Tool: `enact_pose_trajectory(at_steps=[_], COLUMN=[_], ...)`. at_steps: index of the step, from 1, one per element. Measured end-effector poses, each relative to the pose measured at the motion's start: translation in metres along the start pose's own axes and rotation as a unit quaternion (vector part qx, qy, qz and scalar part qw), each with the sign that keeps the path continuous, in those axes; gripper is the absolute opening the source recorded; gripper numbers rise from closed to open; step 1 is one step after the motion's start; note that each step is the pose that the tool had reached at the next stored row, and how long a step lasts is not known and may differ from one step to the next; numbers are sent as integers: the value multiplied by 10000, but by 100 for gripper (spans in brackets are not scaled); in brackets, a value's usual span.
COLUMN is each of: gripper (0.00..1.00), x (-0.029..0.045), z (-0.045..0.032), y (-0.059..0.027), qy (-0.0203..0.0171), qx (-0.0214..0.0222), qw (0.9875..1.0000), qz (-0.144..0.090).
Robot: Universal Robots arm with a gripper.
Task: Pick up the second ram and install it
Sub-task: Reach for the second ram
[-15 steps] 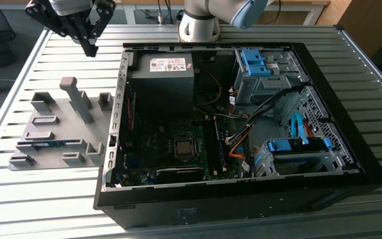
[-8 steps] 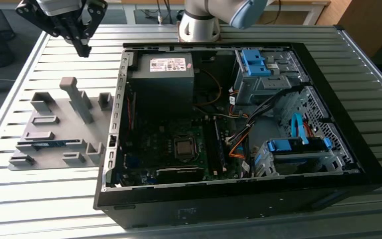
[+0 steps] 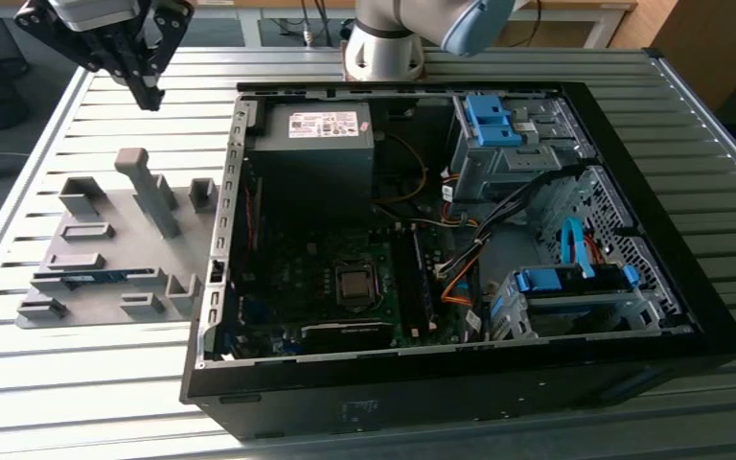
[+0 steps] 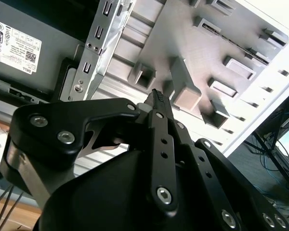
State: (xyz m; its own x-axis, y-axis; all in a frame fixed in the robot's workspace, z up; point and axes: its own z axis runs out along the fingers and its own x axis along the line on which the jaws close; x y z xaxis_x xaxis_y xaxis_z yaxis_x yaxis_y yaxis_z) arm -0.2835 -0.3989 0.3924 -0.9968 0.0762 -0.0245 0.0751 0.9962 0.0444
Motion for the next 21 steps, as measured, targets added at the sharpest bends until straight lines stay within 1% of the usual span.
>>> enact_pose_trajectory(at_steps=[13,21], gripper=[11,11], x=[146,206], z=[0,1], y=[-11,-16], qy=[0,0], qx=[0,0], qw=[10000,10000], qz=[0,0])
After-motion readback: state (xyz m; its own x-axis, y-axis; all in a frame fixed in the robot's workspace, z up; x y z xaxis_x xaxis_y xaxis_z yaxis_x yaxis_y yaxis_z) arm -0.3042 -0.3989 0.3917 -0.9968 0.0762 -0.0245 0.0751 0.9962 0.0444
